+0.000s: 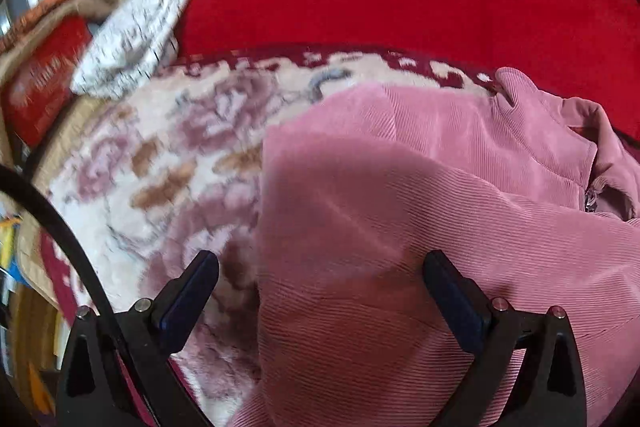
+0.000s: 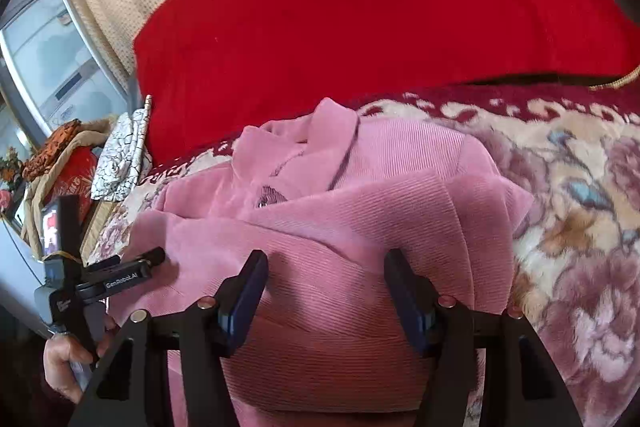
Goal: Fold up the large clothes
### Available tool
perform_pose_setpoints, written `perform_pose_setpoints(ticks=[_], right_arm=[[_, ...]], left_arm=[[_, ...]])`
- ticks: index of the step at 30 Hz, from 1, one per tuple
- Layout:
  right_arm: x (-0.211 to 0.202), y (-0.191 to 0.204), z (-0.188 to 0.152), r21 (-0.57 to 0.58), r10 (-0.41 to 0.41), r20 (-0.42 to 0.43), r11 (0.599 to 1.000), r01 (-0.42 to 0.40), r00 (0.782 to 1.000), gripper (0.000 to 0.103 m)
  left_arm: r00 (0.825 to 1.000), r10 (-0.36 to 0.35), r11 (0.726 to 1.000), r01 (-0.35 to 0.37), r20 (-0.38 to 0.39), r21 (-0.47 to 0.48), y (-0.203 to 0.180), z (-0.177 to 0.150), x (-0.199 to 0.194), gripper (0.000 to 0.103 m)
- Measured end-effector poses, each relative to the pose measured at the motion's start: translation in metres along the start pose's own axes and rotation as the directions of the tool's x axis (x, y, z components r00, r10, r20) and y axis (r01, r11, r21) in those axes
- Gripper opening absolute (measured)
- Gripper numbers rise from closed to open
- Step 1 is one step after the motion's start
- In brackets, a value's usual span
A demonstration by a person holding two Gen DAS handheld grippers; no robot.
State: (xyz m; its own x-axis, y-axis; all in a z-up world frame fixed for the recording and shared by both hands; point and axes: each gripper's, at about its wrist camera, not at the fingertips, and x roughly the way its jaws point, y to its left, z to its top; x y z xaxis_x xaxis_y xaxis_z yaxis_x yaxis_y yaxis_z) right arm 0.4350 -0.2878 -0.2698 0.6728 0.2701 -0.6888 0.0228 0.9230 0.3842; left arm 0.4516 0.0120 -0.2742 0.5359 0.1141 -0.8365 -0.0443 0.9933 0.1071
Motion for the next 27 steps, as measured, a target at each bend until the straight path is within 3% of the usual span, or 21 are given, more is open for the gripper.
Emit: perform_pose_setpoints(ticks=[3, 11, 14, 17, 19, 23, 27], right_arm=[[-0.005, 0.003, -0.001, -0.013, 0.005, 0.008, 1.000, -0.004, 1.000, 0.064], [-0.031, 0.025, -0.010, -0.109, 0.106, 0.081, 0.989, -0.097, 0.991, 0.064], [-0.019, 0.030, -0.014, -0.119, 0.105, 0.022, 0.988, -0.102, 0.994, 0.064], [0.002, 0.028, -0.018, -0.100, 0.066, -0.063, 0.992, -0.072, 0.996, 0.064], [0.001, 0.026, -0.018, -0.094, 0.075, -0.058, 0.992, -0.080, 0.996, 0.064], [-0.006, 0.021, -0.015, -0.067, 0.090, -0.029, 0.993, -0.092, 0.995, 0.064], [-0.019, 0.018, -0.011, -0.062, 0.109, 0.013, 0.992, -0.108, 0.994, 0.064]], left_arm=[[1.000, 0.001, 1.000, -0.001, 0.014, 0.009, -0.002, -0.003, -0.006, 0.102], [0.980, -0.057, 0.997, 0.047, 0.188, 0.060, -0.014, -0.008, -0.052, 0.102], [0.984, -0.072, 0.991, 0.051, 0.161, 0.125, -0.028, -0.012, -0.048, 0.102], [0.996, -0.032, 0.986, 0.019, 0.079, 0.165, -0.036, -0.013, -0.026, 0.102], [0.999, -0.022, 0.983, 0.016, 0.031, 0.180, -0.040, -0.015, -0.013, 0.102], [0.998, -0.020, 0.983, 0.009, 0.056, 0.186, -0.044, -0.014, -0.020, 0.102], [0.991, -0.071, 0.986, 0.053, 0.113, 0.158, -0.039, -0.013, -0.036, 0.102]])
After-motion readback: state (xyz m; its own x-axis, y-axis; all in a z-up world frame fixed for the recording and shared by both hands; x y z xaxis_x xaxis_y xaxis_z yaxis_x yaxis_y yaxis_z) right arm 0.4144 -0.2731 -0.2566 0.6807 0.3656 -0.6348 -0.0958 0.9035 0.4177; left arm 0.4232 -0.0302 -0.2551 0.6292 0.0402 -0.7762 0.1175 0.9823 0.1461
